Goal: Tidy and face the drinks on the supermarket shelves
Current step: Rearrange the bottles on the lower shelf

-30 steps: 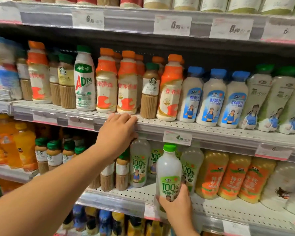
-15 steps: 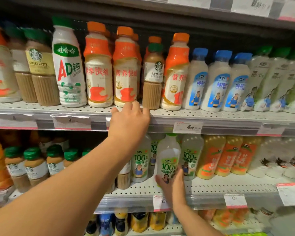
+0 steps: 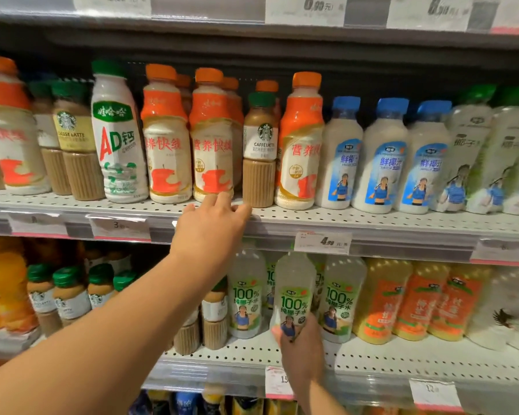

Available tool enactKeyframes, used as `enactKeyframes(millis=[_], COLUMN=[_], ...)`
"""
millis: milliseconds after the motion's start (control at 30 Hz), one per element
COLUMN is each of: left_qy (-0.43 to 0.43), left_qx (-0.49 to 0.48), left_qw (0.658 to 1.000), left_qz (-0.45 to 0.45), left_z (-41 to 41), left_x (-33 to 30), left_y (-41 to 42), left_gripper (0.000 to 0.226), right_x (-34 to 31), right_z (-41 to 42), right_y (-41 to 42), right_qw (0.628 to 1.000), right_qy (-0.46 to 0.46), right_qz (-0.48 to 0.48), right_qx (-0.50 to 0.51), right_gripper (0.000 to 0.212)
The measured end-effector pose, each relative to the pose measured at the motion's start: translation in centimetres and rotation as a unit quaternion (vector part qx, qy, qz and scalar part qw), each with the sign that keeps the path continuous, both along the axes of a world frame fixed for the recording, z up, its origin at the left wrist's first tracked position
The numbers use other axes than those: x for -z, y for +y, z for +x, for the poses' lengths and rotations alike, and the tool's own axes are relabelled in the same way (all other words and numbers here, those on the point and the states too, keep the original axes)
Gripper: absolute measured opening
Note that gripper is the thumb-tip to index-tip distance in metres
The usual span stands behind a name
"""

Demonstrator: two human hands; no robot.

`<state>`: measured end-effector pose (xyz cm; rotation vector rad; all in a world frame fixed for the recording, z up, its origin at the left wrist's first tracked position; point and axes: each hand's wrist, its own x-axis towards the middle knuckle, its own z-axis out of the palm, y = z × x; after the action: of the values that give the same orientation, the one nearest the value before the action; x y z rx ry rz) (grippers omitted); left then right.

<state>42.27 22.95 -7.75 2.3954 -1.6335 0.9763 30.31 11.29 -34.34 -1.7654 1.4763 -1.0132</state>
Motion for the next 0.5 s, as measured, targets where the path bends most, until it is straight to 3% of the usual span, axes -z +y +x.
enactKeyframes(millis=[167,333,500], left_qy=[-0.004,-0.011,-0.022], left_qx=[-0.014,-0.016,-0.008], left_qw=[1.000,0.999,0.999], left_qz=[-0.025,-0.043,-0.049], left_z=[-0.4,-0.7,-0.3], left_x=[0.2,0.8,1.1], left_y=[0.0,0.2,0.0], left_gripper=[0.044,0.041,0.040], right_x=[1.4,1.5,1.9], right_z=[-1.3,-1.5,-0.9], right_y=[-0.5,-0.5,-0.8], right_qw=[0.997,0.994,0.993], right_qy=[0.052,0.088,0.106], right_qz=[0.022,0.030,0.011], right_qx=[-0.051,-0.054,-0.044], right_gripper=[0.077,0.054,0.053])
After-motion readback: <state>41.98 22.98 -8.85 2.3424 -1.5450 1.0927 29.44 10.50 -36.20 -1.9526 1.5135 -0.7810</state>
